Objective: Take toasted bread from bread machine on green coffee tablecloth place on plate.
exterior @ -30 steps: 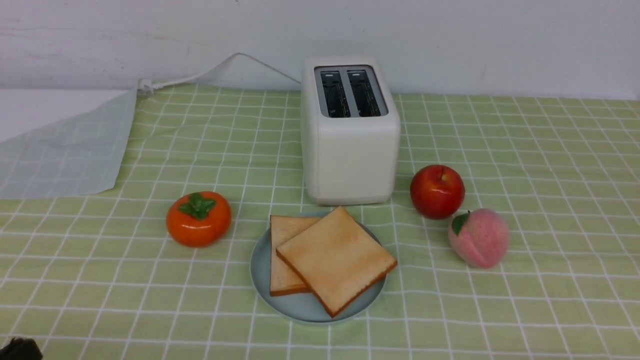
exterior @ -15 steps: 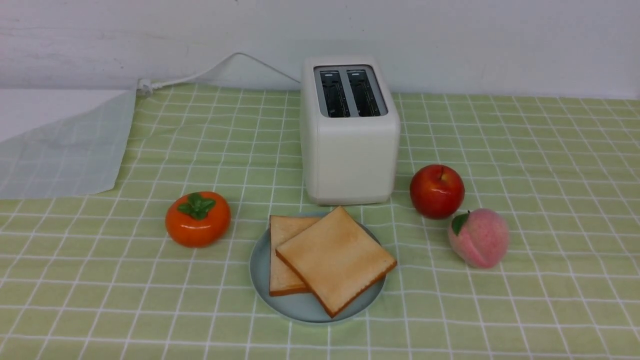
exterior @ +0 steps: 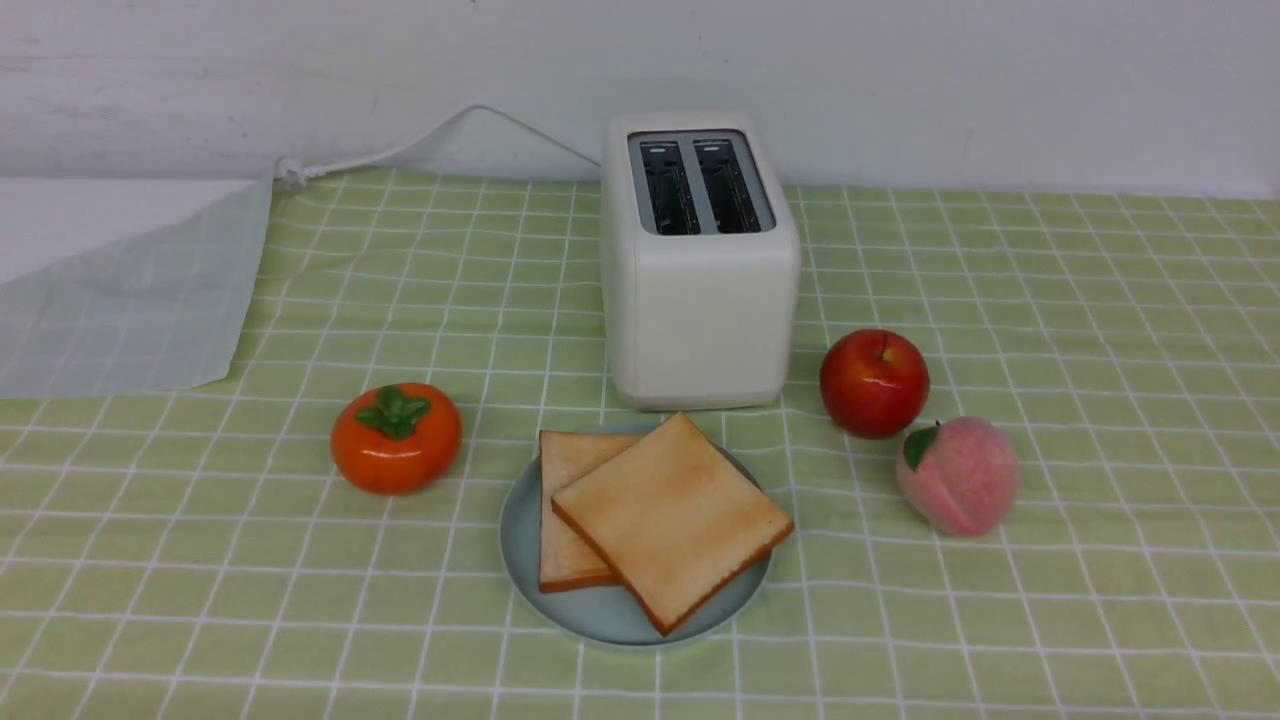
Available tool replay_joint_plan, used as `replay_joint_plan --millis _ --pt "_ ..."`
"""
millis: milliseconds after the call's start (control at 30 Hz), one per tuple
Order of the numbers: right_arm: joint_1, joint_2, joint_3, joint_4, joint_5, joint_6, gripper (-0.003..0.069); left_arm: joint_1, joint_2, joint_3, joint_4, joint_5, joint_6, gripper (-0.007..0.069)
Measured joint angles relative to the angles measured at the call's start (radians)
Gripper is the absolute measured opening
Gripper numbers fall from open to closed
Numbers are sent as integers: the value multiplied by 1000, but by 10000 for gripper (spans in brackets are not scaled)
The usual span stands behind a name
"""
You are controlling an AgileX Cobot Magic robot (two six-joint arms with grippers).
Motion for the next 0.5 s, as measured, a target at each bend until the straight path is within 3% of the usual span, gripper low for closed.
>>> replay_joint_plan --millis 500 --pt "0 0 0 0 0 0 39 0 0 0 0 0 0 -11"
